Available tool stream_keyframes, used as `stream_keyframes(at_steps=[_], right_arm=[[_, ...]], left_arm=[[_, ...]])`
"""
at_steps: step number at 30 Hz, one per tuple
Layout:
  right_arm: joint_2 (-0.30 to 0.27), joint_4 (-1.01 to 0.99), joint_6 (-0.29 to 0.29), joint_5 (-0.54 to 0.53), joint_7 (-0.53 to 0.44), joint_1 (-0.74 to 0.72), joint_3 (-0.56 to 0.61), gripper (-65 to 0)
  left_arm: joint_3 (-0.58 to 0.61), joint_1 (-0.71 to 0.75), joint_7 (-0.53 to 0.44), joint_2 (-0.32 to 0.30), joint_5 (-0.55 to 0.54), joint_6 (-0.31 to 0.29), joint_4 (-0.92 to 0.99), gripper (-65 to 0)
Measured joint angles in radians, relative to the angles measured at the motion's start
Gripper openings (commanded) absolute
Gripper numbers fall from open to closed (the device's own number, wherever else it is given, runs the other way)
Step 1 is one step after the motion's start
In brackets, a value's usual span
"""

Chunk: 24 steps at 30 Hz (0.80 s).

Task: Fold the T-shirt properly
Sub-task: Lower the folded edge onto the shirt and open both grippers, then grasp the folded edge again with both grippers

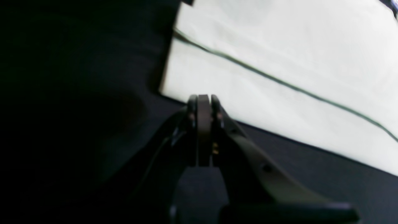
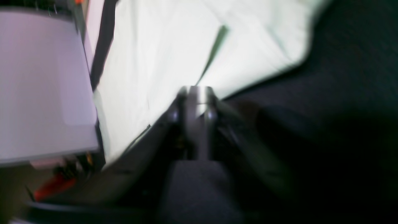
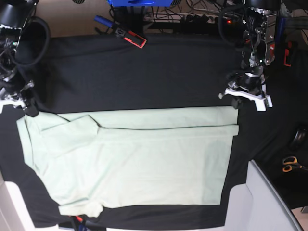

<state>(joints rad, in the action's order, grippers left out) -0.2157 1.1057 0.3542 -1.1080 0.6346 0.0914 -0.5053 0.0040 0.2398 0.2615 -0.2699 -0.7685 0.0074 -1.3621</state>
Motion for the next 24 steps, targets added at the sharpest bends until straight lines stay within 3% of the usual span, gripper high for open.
stream_keyframes(at_steps=[2,4,6,8,11,14,18,24], right_arm=[[-0.005,-0.05,-0.007,-0.039,-0.014,-0.004,0.0,-31.9],[-0.019,-0.119,-0.005,-0.072,-0.017,-0.018,0.002,-16.5],[-0.042,-0.188,-0.002,-0.082,-0.016,-0.033,0.002,-10.2],[-0.063,-0.24,0.013,-0.098,-0.018,-0.05,0.001,-11.0],[-0.086,-0.307,0.014,-0.098,-0.028,-0.1,0.001,-11.6],[-0.105,-0.392,0.066,-0.092,-0.04,-0.153,0.002,-11.6],[-0.136,-0.492,0.063,-0.091,-0.048,-0.229,0.004,-11.6],[-0.131,-0.515,0.063,-0.082,-0.065,-0.268,0.007,-12.8]], left_arm=[[-0.051,0.014,0.0,0.019,0.001,0.013,0.0,-60.6],[-0.07,0.03,0.0,0.032,0.001,0.014,0.0,-52.7],[-0.067,0.035,0.008,0.036,0.0,0.011,0.0,-44.5],[-0.067,0.042,0.006,0.035,0.0,0.006,0.0,-40.5],[-0.068,0.056,0.005,0.028,0.001,0.005,-0.004,-40.0],[-0.068,0.057,0.005,0.028,0.001,0.003,-0.004,-40.0],[-0.076,0.056,0.001,0.028,0.0,0.0,-0.004,-40.1],[-0.076,0.065,0.004,0.029,0.0,0.0,-0.006,-40.1]])
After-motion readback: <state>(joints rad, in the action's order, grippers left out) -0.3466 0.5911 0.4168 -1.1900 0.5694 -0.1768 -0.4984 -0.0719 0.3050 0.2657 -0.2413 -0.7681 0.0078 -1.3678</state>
